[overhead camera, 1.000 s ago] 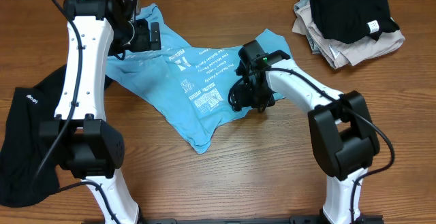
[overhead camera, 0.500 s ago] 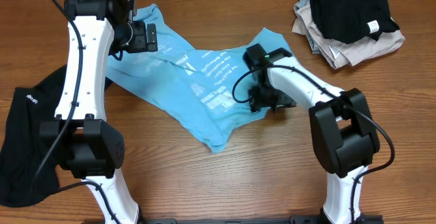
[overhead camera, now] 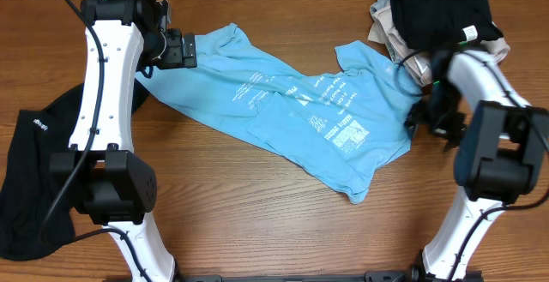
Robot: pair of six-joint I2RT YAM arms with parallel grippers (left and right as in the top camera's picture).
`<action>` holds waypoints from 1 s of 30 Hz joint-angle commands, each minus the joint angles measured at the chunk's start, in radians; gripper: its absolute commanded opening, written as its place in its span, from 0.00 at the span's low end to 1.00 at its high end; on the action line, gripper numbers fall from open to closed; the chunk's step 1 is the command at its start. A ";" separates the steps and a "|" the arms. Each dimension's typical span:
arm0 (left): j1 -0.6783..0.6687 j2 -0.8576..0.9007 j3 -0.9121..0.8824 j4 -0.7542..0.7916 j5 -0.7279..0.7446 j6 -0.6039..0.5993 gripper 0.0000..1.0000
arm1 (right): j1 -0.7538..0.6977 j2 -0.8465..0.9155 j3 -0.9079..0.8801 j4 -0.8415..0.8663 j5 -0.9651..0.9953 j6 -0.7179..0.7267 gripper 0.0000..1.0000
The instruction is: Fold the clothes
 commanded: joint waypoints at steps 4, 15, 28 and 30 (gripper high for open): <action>0.005 -0.009 0.009 -0.001 -0.013 0.023 1.00 | 0.026 -0.130 0.229 -0.070 -0.146 -0.057 0.82; 0.031 -0.004 0.009 -0.027 -0.026 0.023 1.00 | 0.302 -0.224 0.182 -0.016 -0.211 -0.077 0.86; 0.057 -0.004 0.009 -0.060 -0.062 0.010 1.00 | 0.594 -0.223 -0.152 0.314 -0.245 -0.068 0.87; 0.057 -0.004 0.009 -0.061 -0.062 0.008 1.00 | 0.599 -0.223 -0.217 0.353 -0.245 -0.047 0.86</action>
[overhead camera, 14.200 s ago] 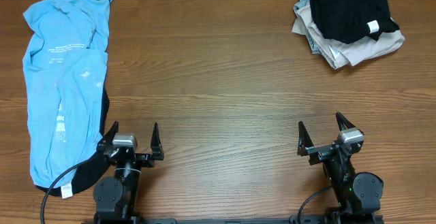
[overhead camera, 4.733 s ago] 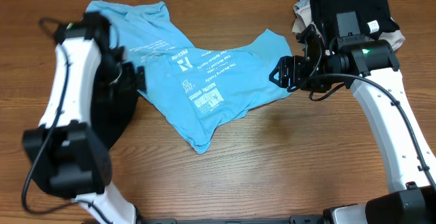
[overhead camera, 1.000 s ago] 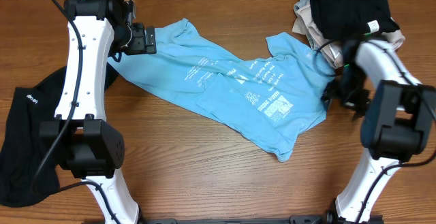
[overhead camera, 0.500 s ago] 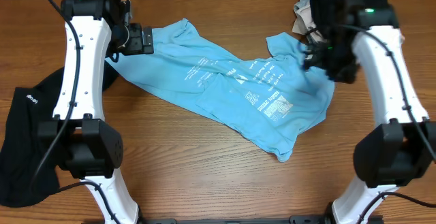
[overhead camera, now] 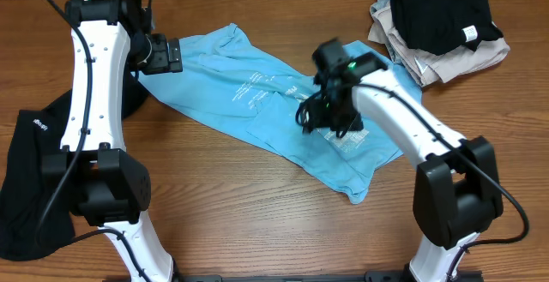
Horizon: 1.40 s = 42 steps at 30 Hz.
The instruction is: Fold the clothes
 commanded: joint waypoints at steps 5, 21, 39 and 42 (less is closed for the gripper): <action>0.004 -0.004 0.009 -0.006 -0.006 0.008 1.00 | -0.009 0.005 -0.188 0.099 0.001 0.027 0.86; 0.003 -0.004 -0.001 -0.035 0.075 0.000 1.00 | -0.267 0.005 -0.331 0.042 0.129 0.131 0.86; 0.007 -0.004 -0.396 0.178 0.095 -0.095 0.98 | -0.523 -0.086 -0.137 -0.134 0.061 0.013 0.83; 0.007 -0.004 -0.476 0.266 0.091 -0.179 0.89 | -0.512 -0.131 -0.042 -0.208 0.053 -0.005 0.82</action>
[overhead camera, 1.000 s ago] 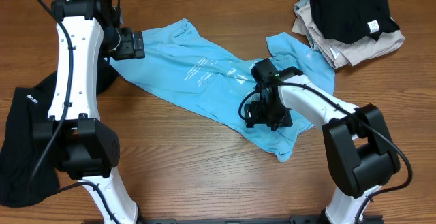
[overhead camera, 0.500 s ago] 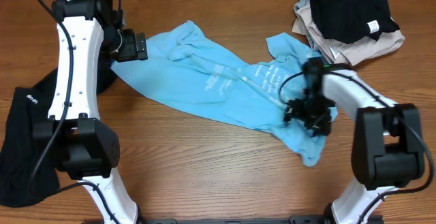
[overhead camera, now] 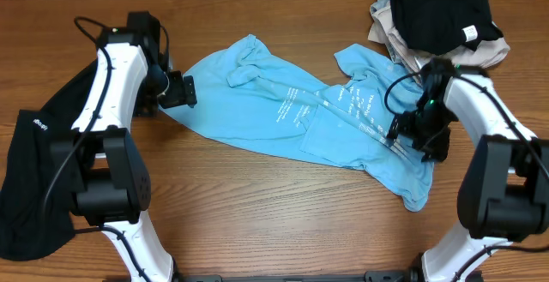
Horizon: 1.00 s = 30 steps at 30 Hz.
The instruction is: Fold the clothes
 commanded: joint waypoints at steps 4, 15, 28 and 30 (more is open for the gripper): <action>0.013 -0.005 -0.161 0.171 -0.032 -0.214 0.77 | 0.029 -0.141 0.185 -0.089 -0.024 -0.063 0.82; 0.034 -0.005 -0.312 0.469 -0.117 -0.290 0.68 | 0.107 -0.192 0.201 -0.095 -0.027 -0.084 0.82; 0.040 -0.005 -0.460 0.753 -0.076 -0.290 0.37 | 0.163 -0.192 0.201 -0.101 -0.028 -0.079 0.79; 0.040 -0.005 -0.480 0.755 -0.077 -0.289 0.28 | 0.166 -0.192 0.201 -0.100 -0.028 -0.078 0.79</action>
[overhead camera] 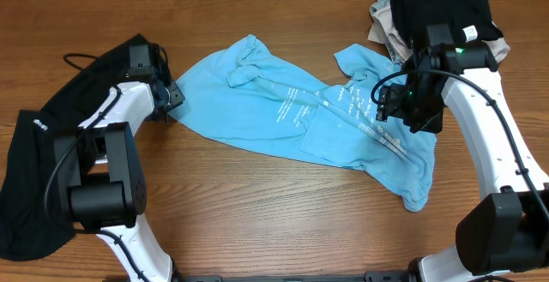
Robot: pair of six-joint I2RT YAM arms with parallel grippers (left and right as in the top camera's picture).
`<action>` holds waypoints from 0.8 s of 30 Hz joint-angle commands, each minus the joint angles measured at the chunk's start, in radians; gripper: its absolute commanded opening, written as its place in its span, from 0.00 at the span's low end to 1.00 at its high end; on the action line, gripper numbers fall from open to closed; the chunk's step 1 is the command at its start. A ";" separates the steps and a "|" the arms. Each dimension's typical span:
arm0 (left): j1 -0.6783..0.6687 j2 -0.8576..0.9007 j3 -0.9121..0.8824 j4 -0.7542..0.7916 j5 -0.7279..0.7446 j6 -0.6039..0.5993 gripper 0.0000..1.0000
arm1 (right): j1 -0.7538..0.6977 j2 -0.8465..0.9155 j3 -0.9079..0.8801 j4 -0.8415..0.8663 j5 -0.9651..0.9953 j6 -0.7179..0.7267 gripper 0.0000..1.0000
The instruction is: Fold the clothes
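Observation:
A light blue T-shirt [283, 115] with white print lies crumpled across the middle of the wooden table. My left gripper [169, 100] is low at the shirt's left edge and touches the cloth. Whether its fingers are clamped on the cloth is too small to make out. My right gripper [383, 109] hovers over the shirt's right part, near the printed chest. The cloth under it lies flat, with none drawn up between the fingers.
A black garment [51, 171] lies at the left side of the table under the left arm. A stack of folded clothes, black [442, 12] on beige [386, 25], sits at the back right corner. Bare wood runs along the front.
My right gripper was down on the shirt's right lower part and now stands higher and further back, off the cloth. My left gripper has shifted slightly left and down. The shirt has barely changed.
At first my left gripper held the shirt's back-left corner and my right gripper was at its right edge. Then the right gripper was on the shirt's middle. Later the shirt lay shifted right and more spread. Now the right gripper is off it.

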 commanded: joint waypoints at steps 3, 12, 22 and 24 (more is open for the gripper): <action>0.006 0.021 -0.093 -0.011 0.042 -0.007 0.19 | 0.011 -0.013 0.015 0.002 -0.018 0.000 0.79; 0.061 0.005 0.013 -0.227 0.027 0.027 0.04 | 0.011 -0.013 0.015 0.002 -0.036 -0.001 0.78; 0.131 -0.065 0.546 -0.781 0.026 0.080 0.04 | 0.074 -0.013 0.014 -0.036 -0.094 -0.001 0.75; 0.130 -0.071 0.621 -0.835 0.027 0.080 0.04 | 0.103 -0.013 0.004 -0.051 -0.100 0.000 0.74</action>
